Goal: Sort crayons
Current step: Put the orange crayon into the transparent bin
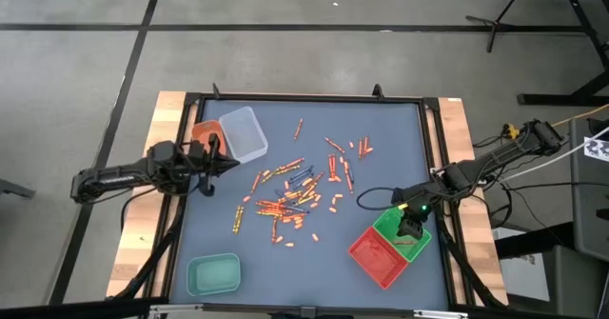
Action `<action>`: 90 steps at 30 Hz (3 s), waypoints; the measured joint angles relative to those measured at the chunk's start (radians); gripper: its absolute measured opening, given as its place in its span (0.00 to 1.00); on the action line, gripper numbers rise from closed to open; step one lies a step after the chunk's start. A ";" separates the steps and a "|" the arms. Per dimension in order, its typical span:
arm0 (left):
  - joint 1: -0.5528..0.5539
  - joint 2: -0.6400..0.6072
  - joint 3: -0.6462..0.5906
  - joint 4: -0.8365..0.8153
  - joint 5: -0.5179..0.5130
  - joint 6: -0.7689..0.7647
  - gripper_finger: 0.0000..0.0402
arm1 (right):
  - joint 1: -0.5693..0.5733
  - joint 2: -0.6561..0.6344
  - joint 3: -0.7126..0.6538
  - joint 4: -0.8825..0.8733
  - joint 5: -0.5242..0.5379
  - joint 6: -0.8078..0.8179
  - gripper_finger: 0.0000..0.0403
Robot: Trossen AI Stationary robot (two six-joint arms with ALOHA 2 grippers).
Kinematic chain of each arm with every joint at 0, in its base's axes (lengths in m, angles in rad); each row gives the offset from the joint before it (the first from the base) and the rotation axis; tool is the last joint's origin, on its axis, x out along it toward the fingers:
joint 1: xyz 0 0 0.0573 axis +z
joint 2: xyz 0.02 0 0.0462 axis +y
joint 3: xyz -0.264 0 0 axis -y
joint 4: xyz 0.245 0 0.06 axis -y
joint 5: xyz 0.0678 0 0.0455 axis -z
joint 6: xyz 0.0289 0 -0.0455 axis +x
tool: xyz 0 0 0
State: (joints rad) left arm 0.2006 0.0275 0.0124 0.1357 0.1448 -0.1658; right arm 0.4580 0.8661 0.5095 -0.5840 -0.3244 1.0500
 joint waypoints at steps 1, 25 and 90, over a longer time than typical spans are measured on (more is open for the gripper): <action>-0.012 0.009 0.000 0.038 0.000 -0.021 0.00 | 0.000 0.000 0.000 0.003 0.000 0.000 0.41; -0.230 0.384 0.012 0.403 -0.187 -0.042 0.27 | 0.000 0.000 0.000 0.221 0.082 -0.001 0.41; -0.365 1.339 0.320 -0.097 -0.584 -0.539 0.20 | 0.000 0.000 0.000 0.305 0.848 -0.350 0.41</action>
State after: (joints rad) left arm -0.1642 1.3670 0.3325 0.0387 -0.4389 -0.7048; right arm 0.4580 0.8665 0.5095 -0.2790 0.5236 0.7004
